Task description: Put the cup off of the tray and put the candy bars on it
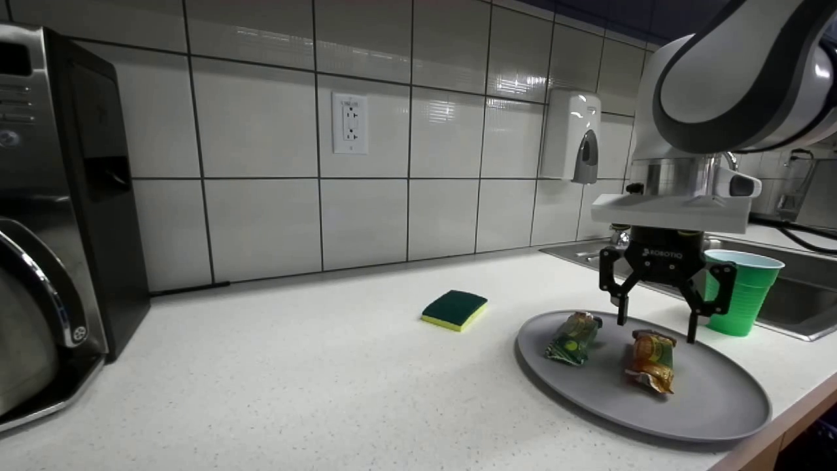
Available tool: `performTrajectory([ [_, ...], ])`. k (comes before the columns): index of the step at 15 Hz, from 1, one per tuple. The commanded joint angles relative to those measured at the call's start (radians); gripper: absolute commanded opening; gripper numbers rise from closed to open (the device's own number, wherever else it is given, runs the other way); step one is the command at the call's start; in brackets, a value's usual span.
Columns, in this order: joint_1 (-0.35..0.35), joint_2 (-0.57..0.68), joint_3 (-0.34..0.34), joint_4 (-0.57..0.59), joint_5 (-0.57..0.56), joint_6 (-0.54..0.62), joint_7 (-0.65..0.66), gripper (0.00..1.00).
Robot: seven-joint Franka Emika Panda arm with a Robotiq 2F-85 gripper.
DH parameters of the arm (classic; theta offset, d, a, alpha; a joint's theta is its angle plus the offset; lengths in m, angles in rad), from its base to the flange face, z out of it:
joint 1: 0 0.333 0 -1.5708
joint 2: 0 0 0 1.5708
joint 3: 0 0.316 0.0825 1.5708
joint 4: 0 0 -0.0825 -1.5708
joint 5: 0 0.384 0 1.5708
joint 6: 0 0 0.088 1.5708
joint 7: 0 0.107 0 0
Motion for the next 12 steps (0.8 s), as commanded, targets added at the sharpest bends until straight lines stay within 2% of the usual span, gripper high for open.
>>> performTrajectory([
  [1,-0.01,-0.023,0.007,0.01,-0.017,-0.008,-0.01,1.0],
  [7,-0.011,-0.059,0.011,0.035,-0.065,-0.039,-0.13,1.0],
  [12,-0.006,-0.116,0.017,0.038,-0.028,-0.07,-0.335,1.0],
])
